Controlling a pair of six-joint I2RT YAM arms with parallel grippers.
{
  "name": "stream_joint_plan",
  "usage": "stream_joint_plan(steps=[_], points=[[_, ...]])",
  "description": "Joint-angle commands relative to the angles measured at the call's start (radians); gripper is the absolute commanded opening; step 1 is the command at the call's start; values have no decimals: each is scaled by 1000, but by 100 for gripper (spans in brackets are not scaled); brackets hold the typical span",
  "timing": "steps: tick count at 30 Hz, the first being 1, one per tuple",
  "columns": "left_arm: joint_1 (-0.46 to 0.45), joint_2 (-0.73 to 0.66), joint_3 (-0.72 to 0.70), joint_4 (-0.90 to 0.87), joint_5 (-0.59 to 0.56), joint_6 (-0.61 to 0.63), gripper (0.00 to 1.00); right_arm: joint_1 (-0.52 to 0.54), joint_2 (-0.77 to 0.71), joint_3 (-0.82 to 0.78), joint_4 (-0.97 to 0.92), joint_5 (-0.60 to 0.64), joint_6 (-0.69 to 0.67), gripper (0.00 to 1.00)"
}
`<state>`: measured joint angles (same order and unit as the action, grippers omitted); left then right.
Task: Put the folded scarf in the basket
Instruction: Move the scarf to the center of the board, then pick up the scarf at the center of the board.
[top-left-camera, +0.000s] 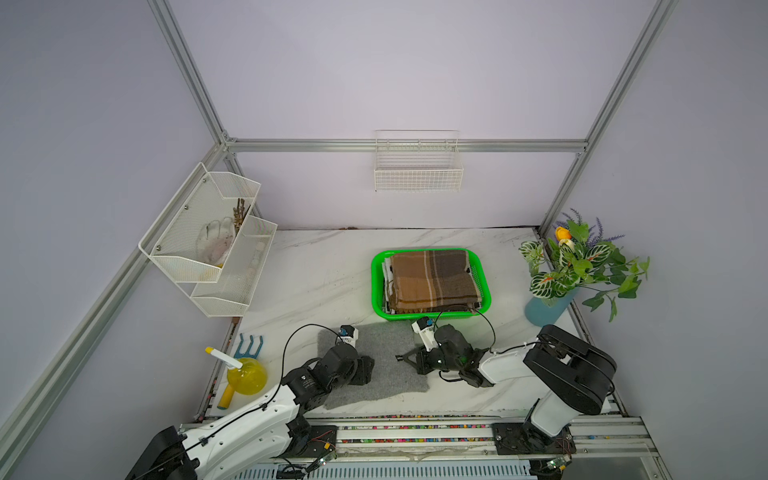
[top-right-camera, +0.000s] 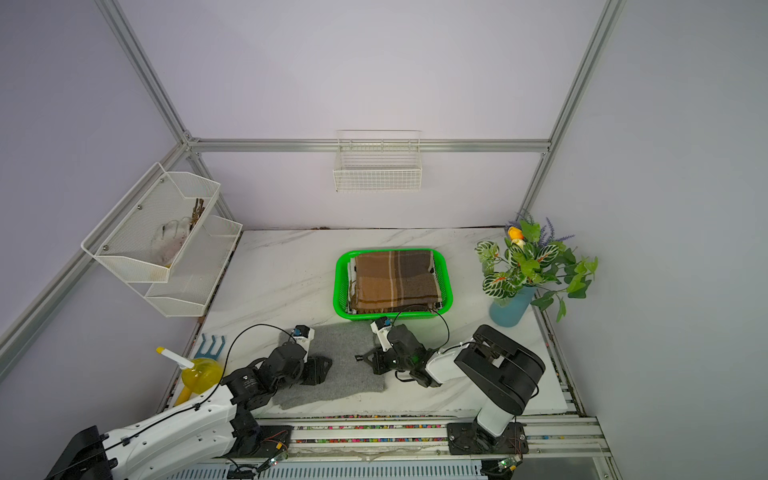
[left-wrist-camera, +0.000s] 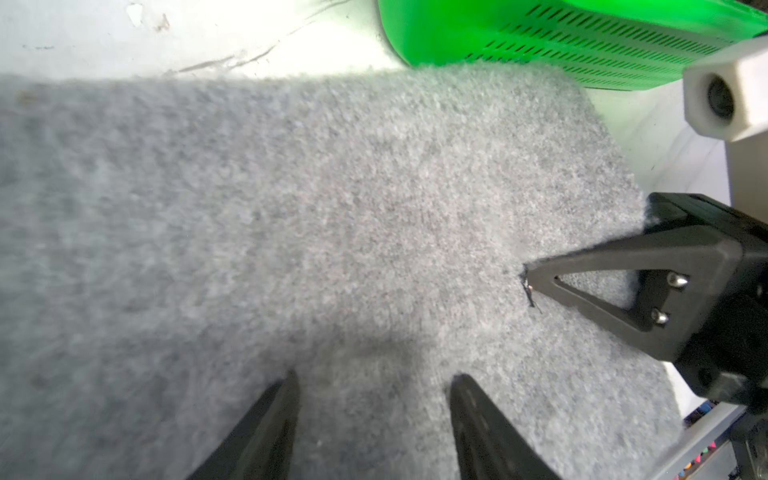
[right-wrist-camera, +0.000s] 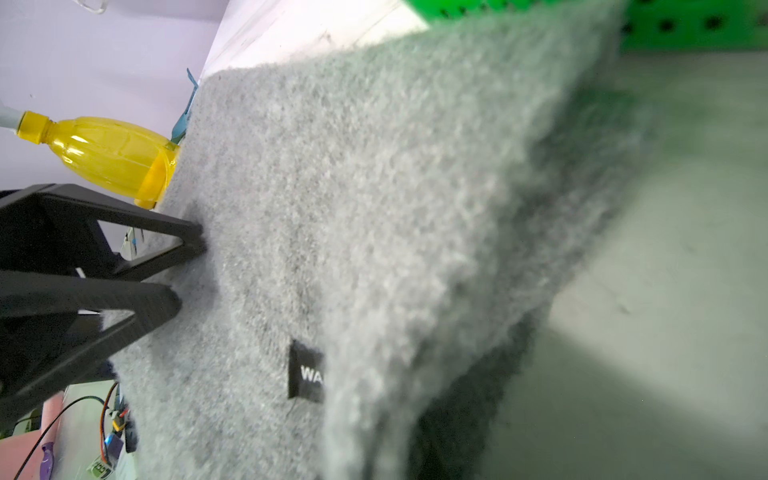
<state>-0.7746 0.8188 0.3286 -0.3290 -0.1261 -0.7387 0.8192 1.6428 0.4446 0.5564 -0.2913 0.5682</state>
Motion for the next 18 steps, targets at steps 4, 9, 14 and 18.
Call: stream_joint_plan(steps=[4, 9, 14, 18], points=[[1, -65, 36, -90, -121, -2, 73, -27, -94, -102, -200, 128, 8, 0], [41, -135, 11, -97, -168, -4, 77, -37, -237, -152, -249, 174, 19, 0], [80, -179, 9, -128, -163, 12, 100, -38, -306, -166, -287, 201, 24, 0], [117, -175, -17, -96, -73, 16, 100, -38, -323, -180, -290, 208, 25, 0]])
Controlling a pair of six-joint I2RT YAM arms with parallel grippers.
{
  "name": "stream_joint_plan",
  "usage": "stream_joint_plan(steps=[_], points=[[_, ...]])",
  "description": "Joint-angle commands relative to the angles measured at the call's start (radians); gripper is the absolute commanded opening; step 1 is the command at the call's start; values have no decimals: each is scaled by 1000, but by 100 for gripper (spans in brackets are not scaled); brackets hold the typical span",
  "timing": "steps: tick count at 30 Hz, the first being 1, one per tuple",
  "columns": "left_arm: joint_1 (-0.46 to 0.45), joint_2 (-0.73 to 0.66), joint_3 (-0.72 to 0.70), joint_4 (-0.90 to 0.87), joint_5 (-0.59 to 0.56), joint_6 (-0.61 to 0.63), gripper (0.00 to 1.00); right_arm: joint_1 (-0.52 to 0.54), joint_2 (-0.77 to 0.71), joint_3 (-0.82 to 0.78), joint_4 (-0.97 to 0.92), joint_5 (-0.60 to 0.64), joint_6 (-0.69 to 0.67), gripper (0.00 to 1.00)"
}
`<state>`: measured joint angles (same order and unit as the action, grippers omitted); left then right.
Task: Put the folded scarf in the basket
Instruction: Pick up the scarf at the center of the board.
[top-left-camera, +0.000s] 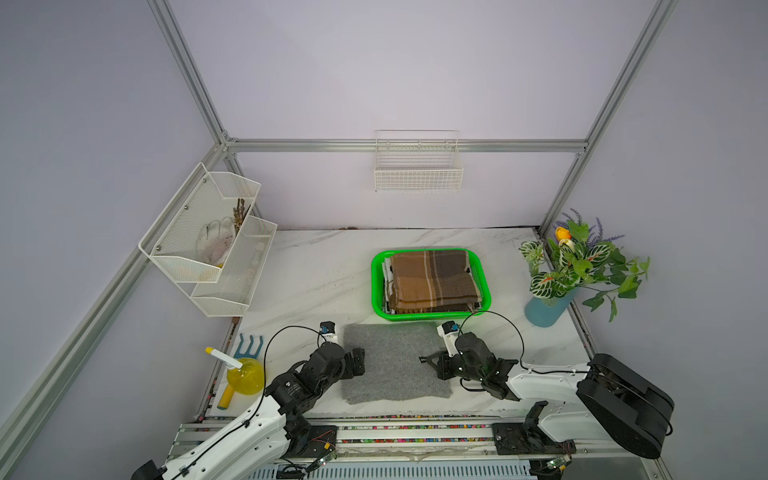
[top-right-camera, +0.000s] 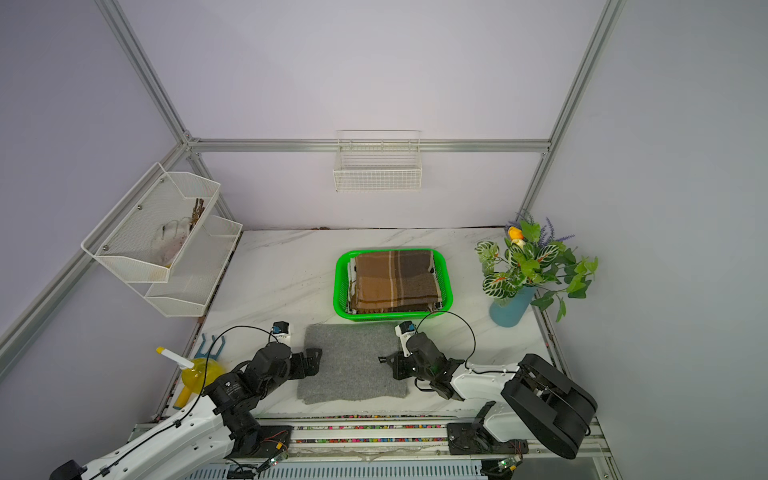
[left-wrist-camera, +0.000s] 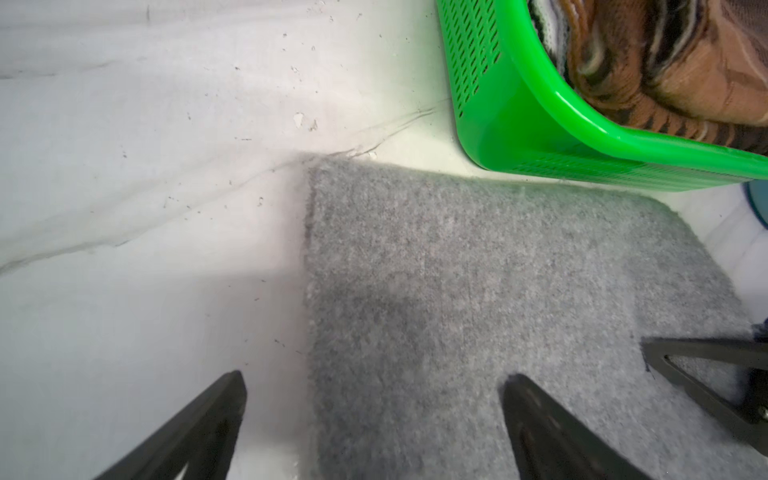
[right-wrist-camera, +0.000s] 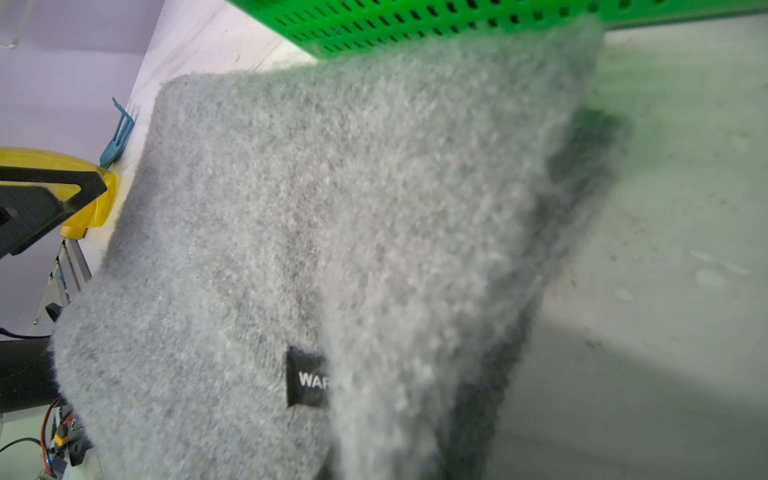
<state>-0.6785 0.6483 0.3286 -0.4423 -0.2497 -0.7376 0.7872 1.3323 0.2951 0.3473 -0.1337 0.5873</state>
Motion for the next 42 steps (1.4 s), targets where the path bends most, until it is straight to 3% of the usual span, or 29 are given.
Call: stream_joint_plan(steps=[1, 5, 9, 13, 25, 33, 37, 42], points=[[30, -5, -32, 43, 88, 16, 100, -7, -19, -33, -82, 54, 5, 0], [83, -3, -64, 111, 224, 9, 100, -7, -42, -37, -86, 54, 2, 0], [111, 32, -95, 175, 312, -24, 90, -6, -49, -37, -88, 47, 0, 0], [114, 85, -76, 166, 342, -11, 87, -6, -37, -36, -75, 36, -3, 0], [114, 174, -160, 373, 516, -59, 82, -6, 5, -25, -64, 31, -9, 0], [114, 235, -171, 410, 527, -43, 78, -6, -6, -25, -131, 117, 17, 40], [114, 192, -168, 386, 502, -36, 78, -6, -32, -41, -131, 134, 44, 47], [114, 209, -174, 409, 526, -26, 77, -8, 43, -28, -46, -7, 39, 50]])
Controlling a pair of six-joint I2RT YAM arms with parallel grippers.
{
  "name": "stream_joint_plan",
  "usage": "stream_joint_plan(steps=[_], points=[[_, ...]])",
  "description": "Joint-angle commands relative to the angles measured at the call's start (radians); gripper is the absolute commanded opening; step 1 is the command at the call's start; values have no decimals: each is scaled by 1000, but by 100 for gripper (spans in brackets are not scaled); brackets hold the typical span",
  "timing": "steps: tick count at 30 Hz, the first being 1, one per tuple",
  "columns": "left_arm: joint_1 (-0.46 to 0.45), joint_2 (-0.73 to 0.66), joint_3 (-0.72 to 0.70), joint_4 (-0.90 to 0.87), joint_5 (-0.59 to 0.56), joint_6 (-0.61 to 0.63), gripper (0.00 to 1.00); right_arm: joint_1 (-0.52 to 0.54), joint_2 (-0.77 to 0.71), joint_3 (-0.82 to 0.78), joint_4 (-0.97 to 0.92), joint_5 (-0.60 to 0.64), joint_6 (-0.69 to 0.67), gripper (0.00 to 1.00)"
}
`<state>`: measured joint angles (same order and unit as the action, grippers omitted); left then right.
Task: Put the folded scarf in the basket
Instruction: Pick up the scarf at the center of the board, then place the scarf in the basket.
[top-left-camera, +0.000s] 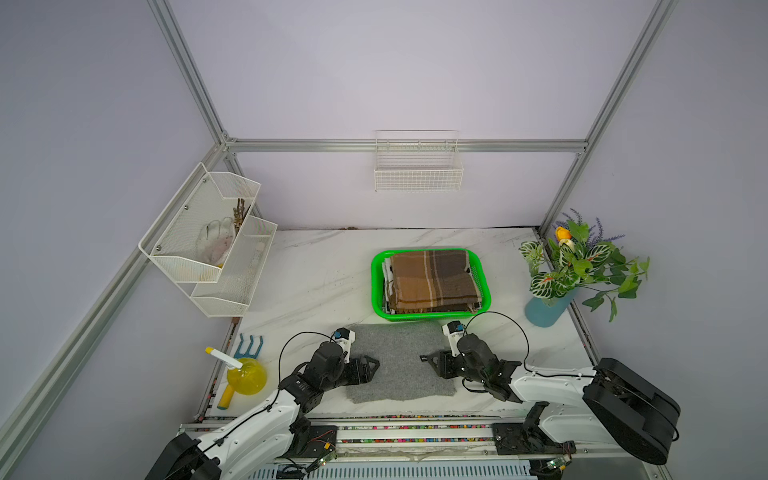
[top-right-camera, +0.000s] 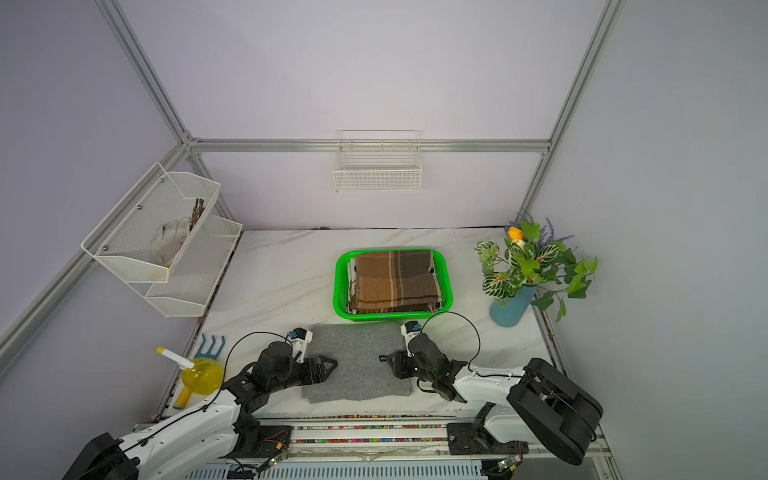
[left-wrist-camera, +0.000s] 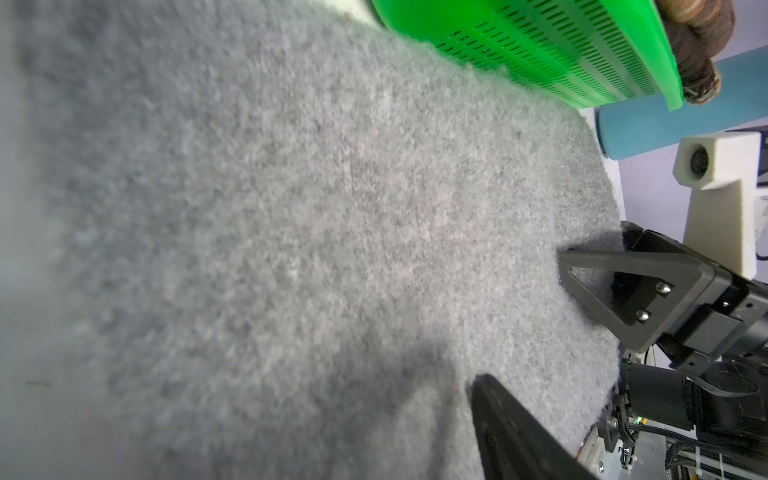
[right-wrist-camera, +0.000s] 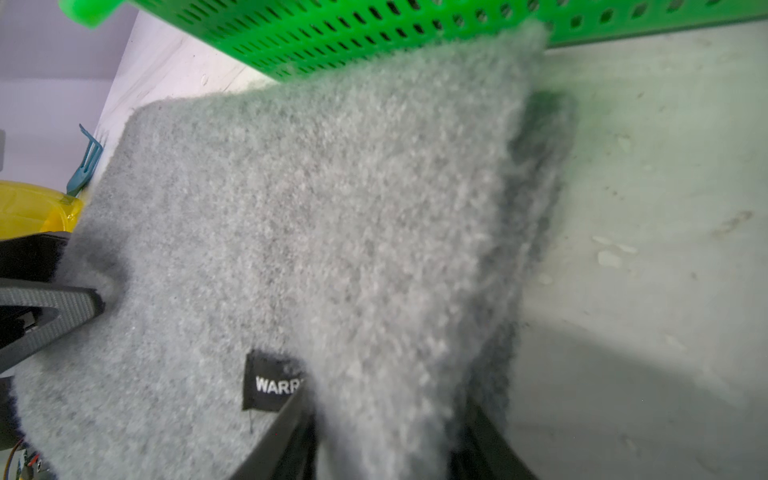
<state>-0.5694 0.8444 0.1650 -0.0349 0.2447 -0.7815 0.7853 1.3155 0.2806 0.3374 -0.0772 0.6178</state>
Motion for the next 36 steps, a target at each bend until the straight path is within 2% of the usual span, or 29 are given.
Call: stream_joint_plan(steps=[1, 6, 11, 13, 14, 16, 18, 19, 20, 27, 31, 36], points=[[5, 20, -15, 18, 38, 16, 77, -6, 78, -8, -24, -83, 6, 50], [5, 76, -40, 120, 80, -3, 71, -4, 169, 5, 26, -123, 2, 50], [5, 141, -52, 214, 129, -13, 57, -4, 270, 17, 105, -184, -1, 36], [5, 145, -51, 222, 129, -7, 46, -4, 289, 19, 136, -210, -1, 26], [5, 145, -53, 232, 130, -7, 33, -4, 294, 19, 147, -214, -1, 23], [5, 146, -52, 244, 137, -7, 15, -4, 294, 16, 176, -234, 3, 13], [5, 152, -53, 263, 148, -8, 11, -4, 285, 19, 193, -252, 3, 7], [4, 159, -53, 281, 156, -9, 4, -4, 276, 22, 194, -261, 2, 1], [5, 164, -53, 292, 162, -9, 0, -4, 267, 27, 187, -261, -2, 0], [5, 121, -3, 278, 166, 8, 0, -3, 99, 66, 64, -239, -33, 0], [5, 79, 82, 197, 154, 34, 0, -3, -18, 116, -75, -205, -66, 0], [5, 81, 167, 181, 181, 40, 0, -3, -151, 156, -204, -174, -84, 0]])
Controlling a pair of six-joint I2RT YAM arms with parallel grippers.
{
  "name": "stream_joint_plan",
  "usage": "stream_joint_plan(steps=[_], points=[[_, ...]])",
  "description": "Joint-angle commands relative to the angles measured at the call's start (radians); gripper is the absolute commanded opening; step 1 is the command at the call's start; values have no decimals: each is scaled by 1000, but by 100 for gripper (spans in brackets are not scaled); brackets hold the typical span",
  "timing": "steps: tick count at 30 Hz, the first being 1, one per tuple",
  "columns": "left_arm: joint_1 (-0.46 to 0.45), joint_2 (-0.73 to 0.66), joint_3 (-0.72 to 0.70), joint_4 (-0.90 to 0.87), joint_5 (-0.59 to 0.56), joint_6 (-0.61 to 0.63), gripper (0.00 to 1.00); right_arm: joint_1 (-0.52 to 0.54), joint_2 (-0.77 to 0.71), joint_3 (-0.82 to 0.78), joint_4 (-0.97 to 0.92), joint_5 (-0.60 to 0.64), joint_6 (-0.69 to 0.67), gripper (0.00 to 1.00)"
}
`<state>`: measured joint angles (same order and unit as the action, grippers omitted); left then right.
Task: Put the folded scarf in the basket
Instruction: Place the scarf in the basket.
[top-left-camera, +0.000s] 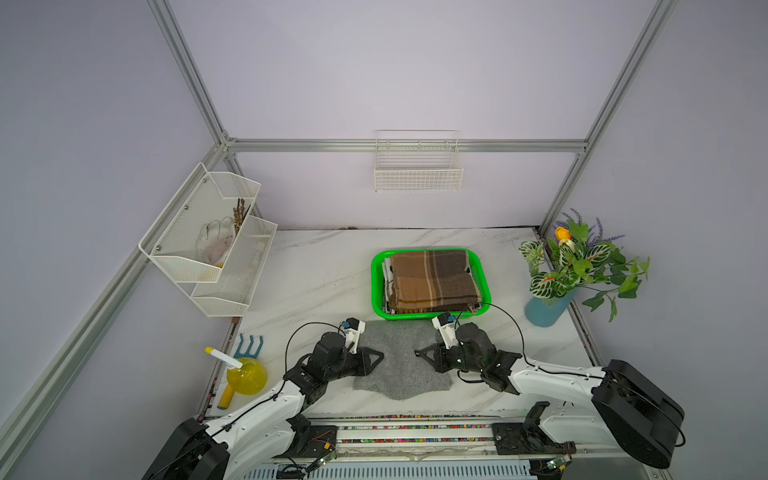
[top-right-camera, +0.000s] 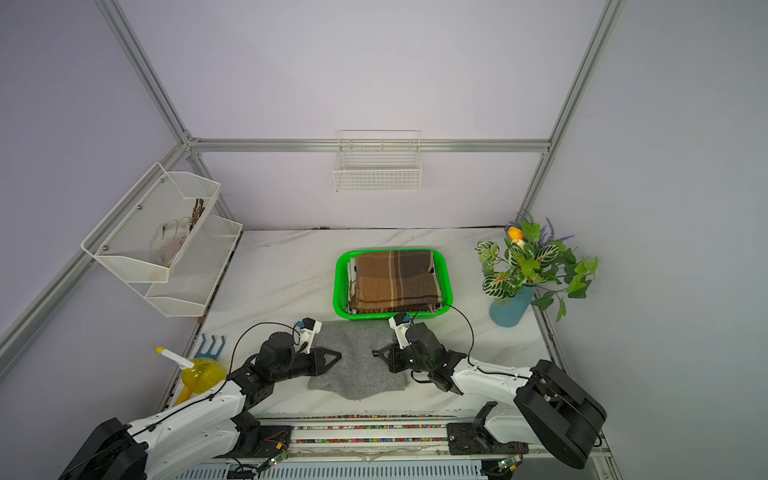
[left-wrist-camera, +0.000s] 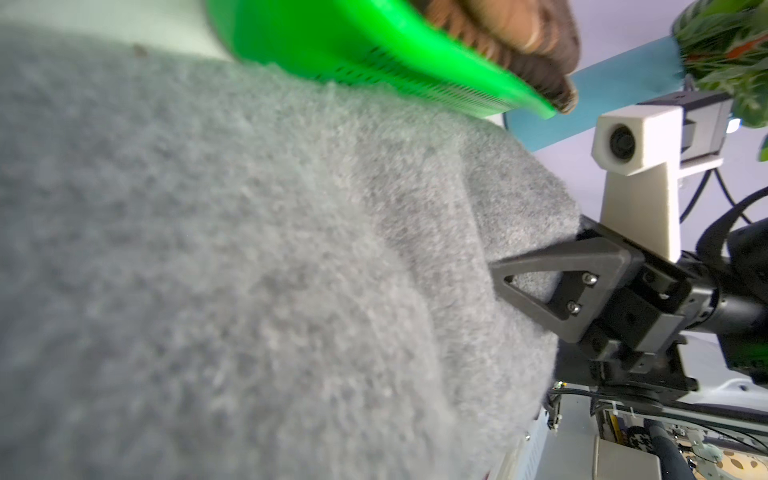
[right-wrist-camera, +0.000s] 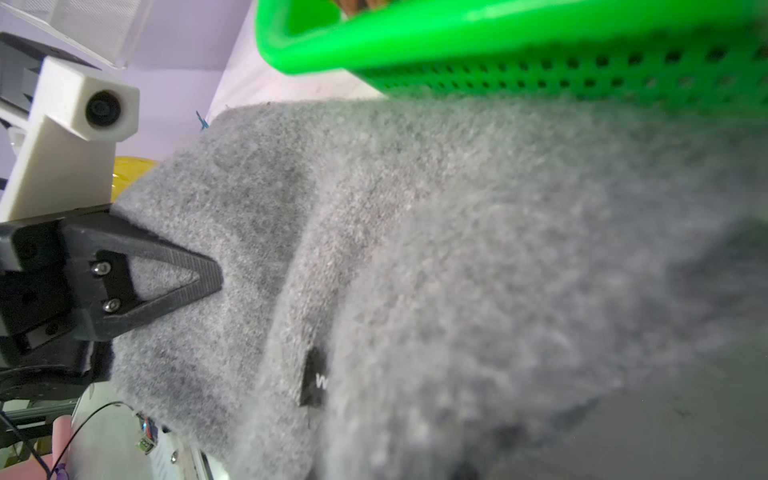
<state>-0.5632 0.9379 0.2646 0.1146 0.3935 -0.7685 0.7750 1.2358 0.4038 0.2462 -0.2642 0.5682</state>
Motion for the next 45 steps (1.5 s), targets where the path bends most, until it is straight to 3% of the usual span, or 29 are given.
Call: stream_joint_plan(steps=[1, 15, 22, 28, 36, 45], points=[[-1, -11, 75, 42, 43, 21, 0, 7, -89, 36, -128, 18, -36, 0], [-8, -99, 205, -42, 68, 16, 0, 8, -271, 148, -326, 63, -85, 0], [-15, -79, 310, -30, 82, 20, 0, 7, -327, 231, -367, 117, -112, 0], [-17, 64, 466, 3, 73, 53, 0, -16, -282, 405, -466, 224, -165, 0], [7, 350, 662, 74, 94, 89, 0, -202, -79, 656, -592, 215, -245, 0], [88, 714, 908, 114, 226, 87, 0, -368, 168, 804, -623, 236, -313, 0]])
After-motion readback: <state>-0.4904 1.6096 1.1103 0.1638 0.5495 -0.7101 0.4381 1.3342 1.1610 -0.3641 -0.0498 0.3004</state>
